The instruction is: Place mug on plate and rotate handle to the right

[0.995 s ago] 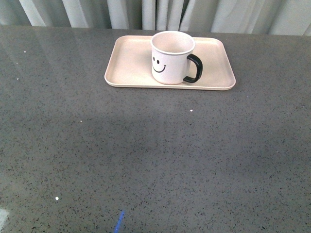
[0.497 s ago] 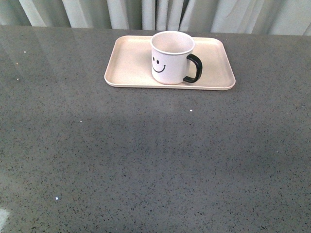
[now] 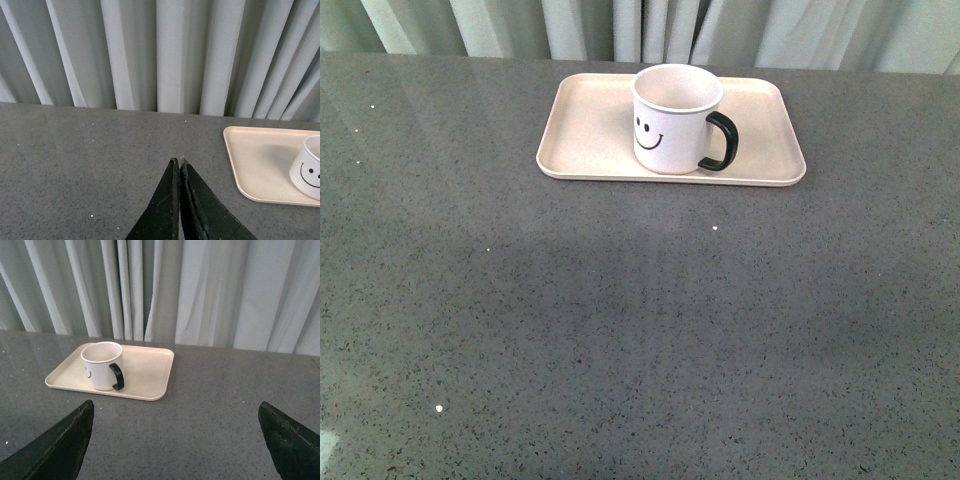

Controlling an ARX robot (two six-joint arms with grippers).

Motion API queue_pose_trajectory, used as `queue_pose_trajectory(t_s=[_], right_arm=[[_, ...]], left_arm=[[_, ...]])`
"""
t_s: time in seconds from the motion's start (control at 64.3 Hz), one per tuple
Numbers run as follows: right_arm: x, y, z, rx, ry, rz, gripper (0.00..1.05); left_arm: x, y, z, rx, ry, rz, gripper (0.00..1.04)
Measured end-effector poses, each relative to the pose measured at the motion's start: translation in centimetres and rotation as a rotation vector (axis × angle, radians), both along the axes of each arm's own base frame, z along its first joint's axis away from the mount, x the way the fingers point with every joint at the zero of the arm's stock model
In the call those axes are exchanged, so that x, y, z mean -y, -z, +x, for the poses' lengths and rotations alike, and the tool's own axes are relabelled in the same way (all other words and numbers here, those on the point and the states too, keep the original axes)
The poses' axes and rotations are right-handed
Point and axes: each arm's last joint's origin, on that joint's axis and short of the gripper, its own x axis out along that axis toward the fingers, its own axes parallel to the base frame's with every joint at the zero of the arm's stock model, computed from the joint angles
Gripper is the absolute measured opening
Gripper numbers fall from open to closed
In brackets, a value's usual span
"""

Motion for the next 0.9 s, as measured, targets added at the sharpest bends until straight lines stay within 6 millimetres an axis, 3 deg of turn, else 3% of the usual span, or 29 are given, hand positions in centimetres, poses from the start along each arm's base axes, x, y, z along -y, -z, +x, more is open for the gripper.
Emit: queue_pose_trajectory(t_s=[0.295, 0.902], right_arm=[[0.0, 0.0, 0.0, 0.0, 0.0, 0.0, 0.96], [0.0, 0.0, 0.0, 0.0, 0.0, 0.0, 0.96]], left_arm=[[-1.2, 1.4, -2.9, -0.01, 0.002, 0.0, 0.01], [-1.2, 0.7, -6.3, 0.016, 0.0, 0.0, 0.01]])
